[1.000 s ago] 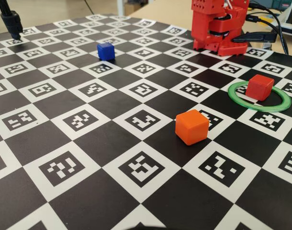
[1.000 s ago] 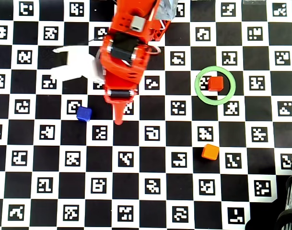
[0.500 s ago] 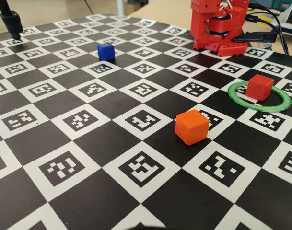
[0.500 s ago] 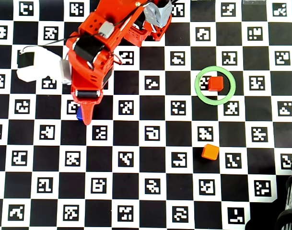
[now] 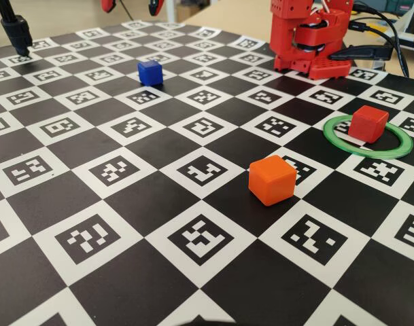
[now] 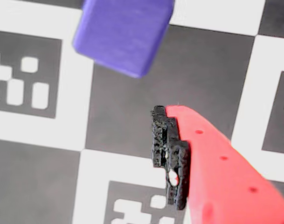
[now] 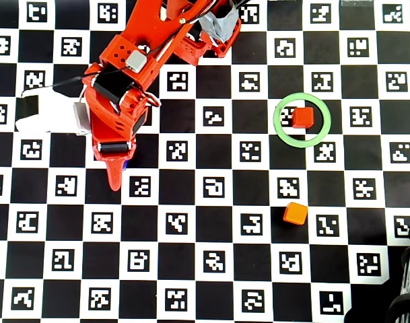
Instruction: Grab the red cube then put it in the green circle then put the blue cube on top and finally the orange cube on top
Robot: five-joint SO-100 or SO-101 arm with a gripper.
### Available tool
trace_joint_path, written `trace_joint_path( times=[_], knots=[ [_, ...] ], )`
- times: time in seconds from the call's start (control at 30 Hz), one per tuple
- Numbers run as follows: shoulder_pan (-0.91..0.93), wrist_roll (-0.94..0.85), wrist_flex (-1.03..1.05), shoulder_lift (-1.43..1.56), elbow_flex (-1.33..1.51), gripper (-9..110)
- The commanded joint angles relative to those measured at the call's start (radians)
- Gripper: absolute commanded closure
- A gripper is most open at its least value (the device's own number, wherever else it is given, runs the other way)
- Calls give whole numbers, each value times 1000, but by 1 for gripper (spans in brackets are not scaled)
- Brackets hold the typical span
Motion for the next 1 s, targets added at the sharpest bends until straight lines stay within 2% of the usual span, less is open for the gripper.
trace_joint_path(
  times=[0.0, 0.97],
  knots=[
    [25, -11, -35, 12, 5, 57],
    [26, 49, -344, -97, 259, 57]
  ],
)
